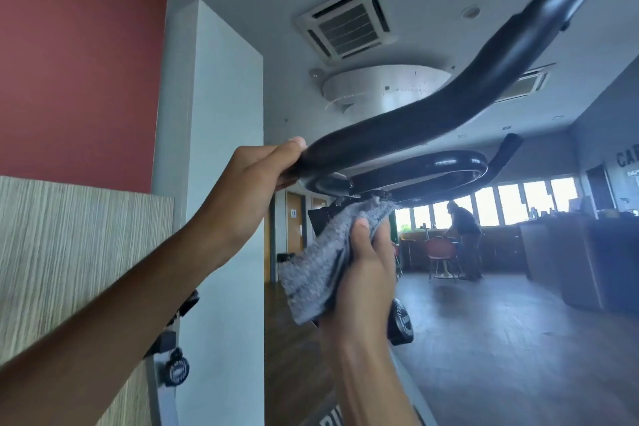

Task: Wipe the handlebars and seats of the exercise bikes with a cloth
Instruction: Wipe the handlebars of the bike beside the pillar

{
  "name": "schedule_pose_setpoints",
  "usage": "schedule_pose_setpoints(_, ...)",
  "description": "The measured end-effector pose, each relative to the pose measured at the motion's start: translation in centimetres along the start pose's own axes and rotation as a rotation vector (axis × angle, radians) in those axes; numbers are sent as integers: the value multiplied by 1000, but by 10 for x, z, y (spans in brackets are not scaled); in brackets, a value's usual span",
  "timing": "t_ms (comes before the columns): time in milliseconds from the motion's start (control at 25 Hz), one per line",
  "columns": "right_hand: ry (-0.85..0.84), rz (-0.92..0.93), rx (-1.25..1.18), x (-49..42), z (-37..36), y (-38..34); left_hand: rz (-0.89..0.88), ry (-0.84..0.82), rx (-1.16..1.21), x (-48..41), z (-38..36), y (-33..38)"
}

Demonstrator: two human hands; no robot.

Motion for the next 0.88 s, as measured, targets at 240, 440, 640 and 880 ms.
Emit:
schedule_pose_setpoints(240,-117,-430,223,23,31,-71,240,-116,-161,-21,3,42)
schedule_pose_setpoints(440,-35,-802,289,7,38,-158,496,-394,-280,-79,-14,79)
schedule_pose_setpoints(640,-123,-980,363,-56,31,-260,771,-492,-212,-125,-59,120)
schedule_pose_setpoints(880,-89,-1081,479,-141,41,-386,968,-656,-173,-197,-136,193)
Point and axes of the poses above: each hand's wrist, its own x-axis away from the middle knuckle, its own z-axis out of the back of the hand, y = z × x, the point moved 4 cm from there along -x, towards the middle knuckle, and after that the axes turned 14 degrees about -y, right-handed, at the moved point
